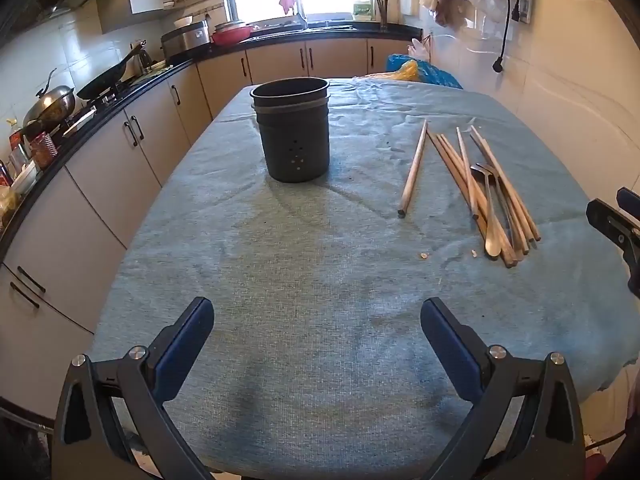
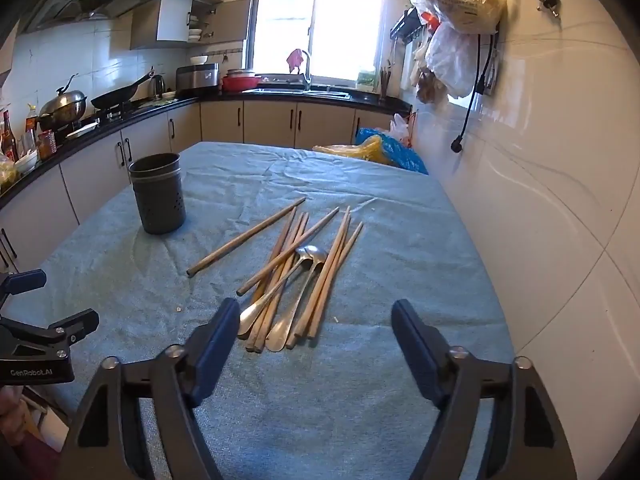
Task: Organize utensils
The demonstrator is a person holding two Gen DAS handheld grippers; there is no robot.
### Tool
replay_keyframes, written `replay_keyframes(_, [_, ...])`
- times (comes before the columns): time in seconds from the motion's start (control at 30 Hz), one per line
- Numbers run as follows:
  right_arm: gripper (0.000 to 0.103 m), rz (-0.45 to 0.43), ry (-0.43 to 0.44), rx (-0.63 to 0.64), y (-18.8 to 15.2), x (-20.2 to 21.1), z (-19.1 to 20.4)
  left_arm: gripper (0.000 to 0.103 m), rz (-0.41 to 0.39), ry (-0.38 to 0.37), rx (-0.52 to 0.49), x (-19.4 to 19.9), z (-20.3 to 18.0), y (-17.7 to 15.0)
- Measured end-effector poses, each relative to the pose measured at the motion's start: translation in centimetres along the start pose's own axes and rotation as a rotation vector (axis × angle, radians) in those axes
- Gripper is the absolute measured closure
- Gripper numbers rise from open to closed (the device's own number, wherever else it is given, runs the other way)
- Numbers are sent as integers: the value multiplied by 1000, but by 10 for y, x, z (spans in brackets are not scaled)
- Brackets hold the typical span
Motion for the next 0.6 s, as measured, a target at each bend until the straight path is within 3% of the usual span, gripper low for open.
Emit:
replay_keyframes(0.17, [41,25,15,-16,-1,-6,-1,0,-11,7,-3,-3,2,-1])
replay_keyframes(0.6, [41,28,33,-10,3,-6,3,0,-9,6,-4,-1,4,-2])
Point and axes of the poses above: each gripper's, at about its wrist camera, not at the fingertips, and x roughly against the way its jaws point, z to its left, y to its top, the point moved 1 cm from there along -x, roughly the way its jaws point, and after that the axes turned 8 degrees about x, right-handed, at the moved point
